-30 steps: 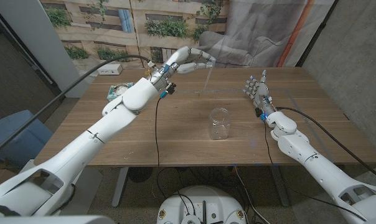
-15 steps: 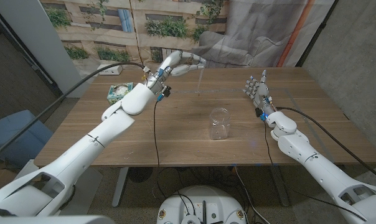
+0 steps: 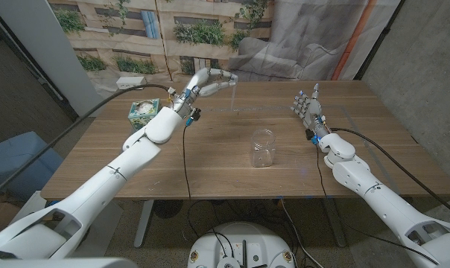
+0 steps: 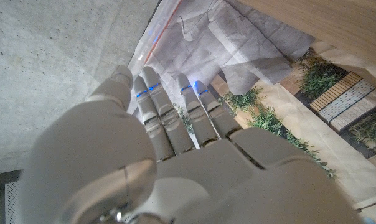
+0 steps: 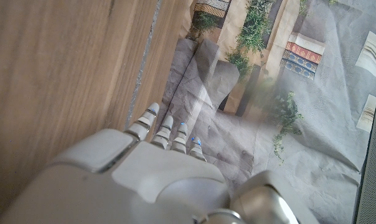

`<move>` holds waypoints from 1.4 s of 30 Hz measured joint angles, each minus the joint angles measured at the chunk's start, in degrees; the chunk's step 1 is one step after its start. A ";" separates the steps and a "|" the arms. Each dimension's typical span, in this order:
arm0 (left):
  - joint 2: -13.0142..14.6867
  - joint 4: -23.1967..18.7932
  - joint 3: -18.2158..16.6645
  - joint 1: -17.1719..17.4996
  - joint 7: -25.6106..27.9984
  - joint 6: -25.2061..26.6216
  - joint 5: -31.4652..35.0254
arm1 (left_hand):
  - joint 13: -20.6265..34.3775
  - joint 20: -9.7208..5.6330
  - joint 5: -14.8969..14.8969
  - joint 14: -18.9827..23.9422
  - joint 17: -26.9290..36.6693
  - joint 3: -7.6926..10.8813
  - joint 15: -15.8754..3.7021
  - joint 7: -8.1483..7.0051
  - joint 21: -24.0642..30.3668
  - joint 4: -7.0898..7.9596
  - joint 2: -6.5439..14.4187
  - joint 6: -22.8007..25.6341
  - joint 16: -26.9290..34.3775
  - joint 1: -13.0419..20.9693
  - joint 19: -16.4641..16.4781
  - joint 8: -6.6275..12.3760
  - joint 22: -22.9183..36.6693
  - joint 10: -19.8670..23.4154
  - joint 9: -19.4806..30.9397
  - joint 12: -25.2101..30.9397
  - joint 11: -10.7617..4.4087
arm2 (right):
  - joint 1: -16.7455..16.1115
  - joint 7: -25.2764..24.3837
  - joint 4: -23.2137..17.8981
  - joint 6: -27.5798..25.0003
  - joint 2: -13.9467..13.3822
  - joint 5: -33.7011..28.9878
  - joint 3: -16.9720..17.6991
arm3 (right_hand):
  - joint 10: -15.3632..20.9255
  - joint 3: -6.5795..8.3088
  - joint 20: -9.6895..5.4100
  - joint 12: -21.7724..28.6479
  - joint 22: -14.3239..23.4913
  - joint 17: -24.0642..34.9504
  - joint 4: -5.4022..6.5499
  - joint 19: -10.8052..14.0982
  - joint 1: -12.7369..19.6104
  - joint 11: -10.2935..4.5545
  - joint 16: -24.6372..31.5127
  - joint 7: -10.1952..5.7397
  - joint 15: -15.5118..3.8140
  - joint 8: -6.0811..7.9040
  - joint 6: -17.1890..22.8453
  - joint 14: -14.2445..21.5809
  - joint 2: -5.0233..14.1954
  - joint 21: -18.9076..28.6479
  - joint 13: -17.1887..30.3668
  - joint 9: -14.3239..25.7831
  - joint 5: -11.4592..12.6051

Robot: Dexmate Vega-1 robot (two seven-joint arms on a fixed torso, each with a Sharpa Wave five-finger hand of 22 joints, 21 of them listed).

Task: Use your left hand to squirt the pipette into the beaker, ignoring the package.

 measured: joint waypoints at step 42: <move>-4.09 11.37 3.38 -0.66 2.31 -4.03 -1.31 | 0.00 0.61 0.00 -0.42 -0.13 0.31 0.01 -0.09 0.00 0.03 -0.38 -0.92 0.00 -0.83 0.61 0.00 0.13 -0.83 0.00 0.00 0.02 | 0.02 0.01 -0.01 0.00 0.02 -0.01 -0.01 | 0.00 0.00 0.00 0.00 0.00 0.00 0.00 0.00 0.00 0.00 0.00 0.00 0.00 0.00 0.00 0.00 0.00 0.00 0.00 0.00 0.00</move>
